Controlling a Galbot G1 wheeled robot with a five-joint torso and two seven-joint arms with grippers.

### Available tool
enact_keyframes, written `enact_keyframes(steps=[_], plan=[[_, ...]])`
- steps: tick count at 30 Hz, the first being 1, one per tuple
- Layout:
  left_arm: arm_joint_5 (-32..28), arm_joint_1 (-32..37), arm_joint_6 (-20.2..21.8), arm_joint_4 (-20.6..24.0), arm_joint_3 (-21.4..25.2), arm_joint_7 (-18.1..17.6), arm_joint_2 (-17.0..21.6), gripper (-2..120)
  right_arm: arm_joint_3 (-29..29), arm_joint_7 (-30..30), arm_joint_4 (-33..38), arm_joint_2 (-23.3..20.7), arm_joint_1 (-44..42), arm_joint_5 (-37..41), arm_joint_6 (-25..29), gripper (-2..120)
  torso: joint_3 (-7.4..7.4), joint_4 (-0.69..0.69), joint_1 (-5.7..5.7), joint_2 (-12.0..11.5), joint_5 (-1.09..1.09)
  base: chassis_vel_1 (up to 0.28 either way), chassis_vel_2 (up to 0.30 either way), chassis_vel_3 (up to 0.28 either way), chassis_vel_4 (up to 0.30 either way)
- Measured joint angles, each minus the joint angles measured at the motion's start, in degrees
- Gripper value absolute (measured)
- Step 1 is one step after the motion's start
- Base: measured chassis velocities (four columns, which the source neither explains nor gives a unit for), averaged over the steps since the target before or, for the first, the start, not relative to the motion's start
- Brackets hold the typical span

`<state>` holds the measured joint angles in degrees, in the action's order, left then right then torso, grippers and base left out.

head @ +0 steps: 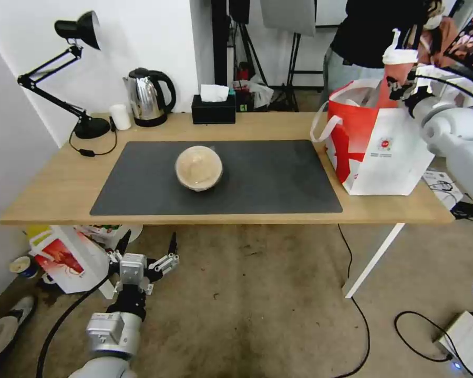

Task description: Pick up the trash from the table and place it into the takeout bag.

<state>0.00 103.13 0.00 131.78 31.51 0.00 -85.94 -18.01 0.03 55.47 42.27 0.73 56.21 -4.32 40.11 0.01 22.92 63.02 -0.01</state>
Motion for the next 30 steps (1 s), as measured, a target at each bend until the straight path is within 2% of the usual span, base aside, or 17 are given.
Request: enact_keyframes(steps=[11, 15, 17, 19, 21, 24, 26, 29, 30], plan=[[0.0, 0.0, 0.0, 0.0, 0.0, 0.0, 0.0, 100, -0.3, -0.2, -3.7, 2.6, -0.1, -1.7, -0.1, 3, 0.00, 0.00, 0.00, 0.0, 0.00, 0.000, 0.000, 0.000, 0.000], [0.0, 0.0, 0.0, 0.0, 0.0, 0.0, 0.0, 100, -0.8, 0.2, -3.0, 2.5, -0.5, -3.2, -1.9, 23, 0.00, -0.01, 0.00, 0.0, 0.01, 0.000, 0.000, 0.000, 0.000], [0.0, 0.0, 0.0, 0.0, 0.0, 0.0, 0.0, 100, -0.9, 0.3, -2.8, 2.4, -0.5, -3.4, -2.2, 25, 0.00, 0.00, 0.00, 0.0, 0.00, 0.000, 0.000, 0.000, 0.000], [0.0, 0.0, 0.0, 0.0, 0.0, 0.0, 0.0, 100, -1.1, 0.7, -2.5, 2.3, -0.4, -3.4, -2.7, 36, 0.00, -0.01, -0.01, 0.0, 0.00, 0.000, 0.000, 0.000, 0.000], [0.0, 0.0, 0.0, 0.0, 0.0, 0.0, 0.0, 100, -1.2, 0.8, -2.4, 2.3, -0.4, -3.5, -3.0, 37, 0.00, -0.01, 0.00, 0.0, 0.01, 0.000, 0.000, 0.000, 0.000], [0.0, 0.0, 0.0, 0.0, 0.0, 0.0, 0.0, 100, -1.4, 1.1, -2.2, 2.1, -0.2, -3.4, -3.8, 54, 0.00, -0.01, 0.00, 0.0, 0.01, 0.000, 0.000, 0.000, 0.000], [0.0, 0.0, 0.0, 0.0, 0.0, 0.0, 0.0, 100, -1.4, 1.3, -1.9, 1.9, -0.2, -3.4, -4.1, 58, 0.00, -0.01, 0.00, 0.0, 0.01, 0.000, 0.000, 0.000, 0.000], [0.0, 0.0, 0.0, 0.0, 0.0, 0.0, 0.0, 100, -1.5, 1.8, -1.4, 1.7, -0.1, -3.2, -4.8, 71, 0.00, -0.01, 0.00, 0.0, 0.01, 0.000, 0.000, 0.000, 0.000], [0.0, 0.0, 0.0, 0.0, 0.0, 0.0, 0.0, 100, -1.5, 1.8, -1.4, 1.7, -0.1, -3.2, -4.8, 71, 0.00, -0.01, 0.00, 0.0, 0.01, 0.000, 0.000, 0.000, 0.000]])
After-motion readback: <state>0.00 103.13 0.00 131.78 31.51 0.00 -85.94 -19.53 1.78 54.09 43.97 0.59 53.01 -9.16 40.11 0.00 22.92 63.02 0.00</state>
